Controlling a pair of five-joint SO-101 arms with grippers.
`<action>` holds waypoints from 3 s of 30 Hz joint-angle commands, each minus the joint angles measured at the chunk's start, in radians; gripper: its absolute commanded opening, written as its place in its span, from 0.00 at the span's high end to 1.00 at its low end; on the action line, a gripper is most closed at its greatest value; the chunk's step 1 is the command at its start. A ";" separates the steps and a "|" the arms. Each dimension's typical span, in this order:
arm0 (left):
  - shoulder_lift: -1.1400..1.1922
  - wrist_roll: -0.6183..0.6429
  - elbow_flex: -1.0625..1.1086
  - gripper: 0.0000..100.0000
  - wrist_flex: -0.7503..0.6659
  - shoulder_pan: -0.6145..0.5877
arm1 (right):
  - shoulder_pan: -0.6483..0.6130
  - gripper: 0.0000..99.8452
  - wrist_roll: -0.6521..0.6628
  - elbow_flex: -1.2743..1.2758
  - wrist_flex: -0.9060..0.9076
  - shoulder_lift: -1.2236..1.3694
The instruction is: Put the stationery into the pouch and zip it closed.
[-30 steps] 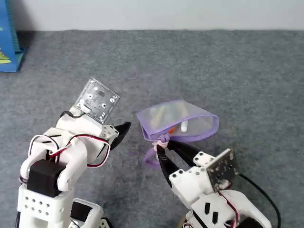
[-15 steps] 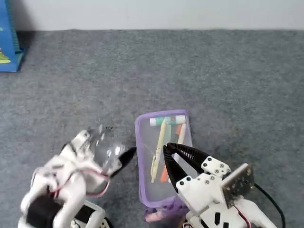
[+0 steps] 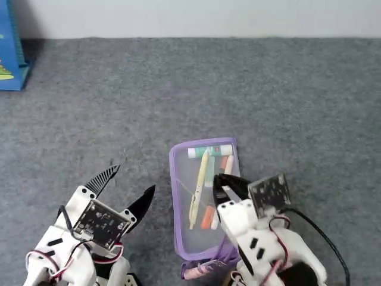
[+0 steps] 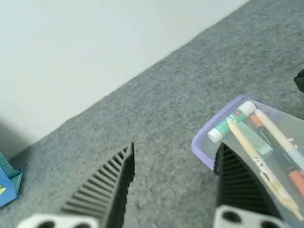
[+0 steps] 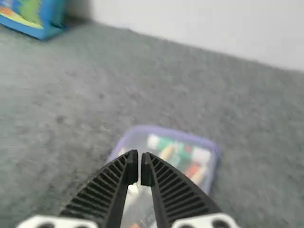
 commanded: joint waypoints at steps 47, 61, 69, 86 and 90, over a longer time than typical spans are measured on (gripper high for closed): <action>-0.009 0.192 -0.012 0.74 0.037 -0.210 | 0.073 0.99 0.006 -0.566 -0.437 1.758; -0.009 0.192 -0.008 0.74 0.037 -0.221 | 0.056 0.99 0.002 -0.689 0.025 1.572; -0.009 0.192 -0.005 0.74 0.038 -0.218 | 0.053 0.99 0.000 -0.686 0.366 1.429; -0.009 0.192 -0.004 0.74 0.037 -0.213 | -0.199 0.99 0.002 -0.580 0.556 1.478; -0.009 0.192 -0.004 0.74 0.037 -0.213 | -0.200 0.99 0.009 -0.580 0.556 1.478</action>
